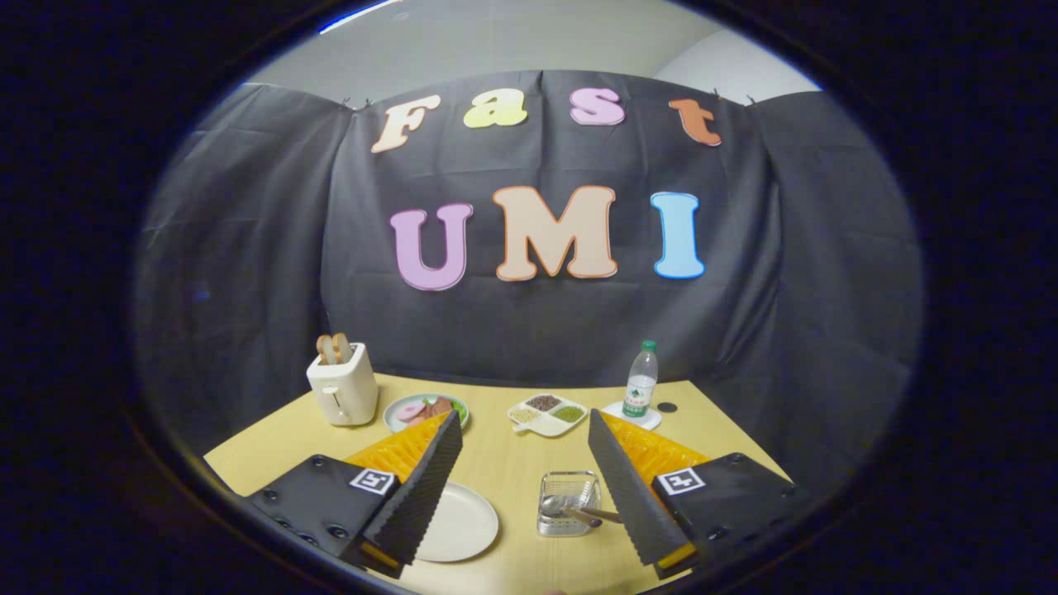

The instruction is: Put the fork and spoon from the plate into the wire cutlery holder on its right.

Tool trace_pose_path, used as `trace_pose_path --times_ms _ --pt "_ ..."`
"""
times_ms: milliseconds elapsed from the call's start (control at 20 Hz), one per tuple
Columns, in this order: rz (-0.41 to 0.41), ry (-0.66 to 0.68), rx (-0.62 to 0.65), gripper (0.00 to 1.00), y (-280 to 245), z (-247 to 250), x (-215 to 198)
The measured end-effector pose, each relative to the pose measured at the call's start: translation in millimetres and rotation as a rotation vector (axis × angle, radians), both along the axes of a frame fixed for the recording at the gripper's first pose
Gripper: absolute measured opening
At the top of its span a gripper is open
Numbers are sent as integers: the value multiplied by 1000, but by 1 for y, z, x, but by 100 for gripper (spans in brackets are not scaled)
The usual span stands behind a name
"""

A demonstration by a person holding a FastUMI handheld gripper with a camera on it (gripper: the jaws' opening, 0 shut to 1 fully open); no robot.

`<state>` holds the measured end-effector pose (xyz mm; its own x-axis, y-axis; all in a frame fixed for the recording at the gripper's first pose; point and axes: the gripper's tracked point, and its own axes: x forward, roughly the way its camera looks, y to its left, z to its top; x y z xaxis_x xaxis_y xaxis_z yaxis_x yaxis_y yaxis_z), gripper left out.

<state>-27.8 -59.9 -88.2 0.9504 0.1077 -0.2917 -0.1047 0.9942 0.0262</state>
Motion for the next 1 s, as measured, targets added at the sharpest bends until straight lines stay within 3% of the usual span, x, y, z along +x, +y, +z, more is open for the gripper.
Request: trace_pose_path --times_ms 500,1000 --pt "-63 -84 24 98 -11 23 10" --pt "-38 -90 34 98 -1 29 14"
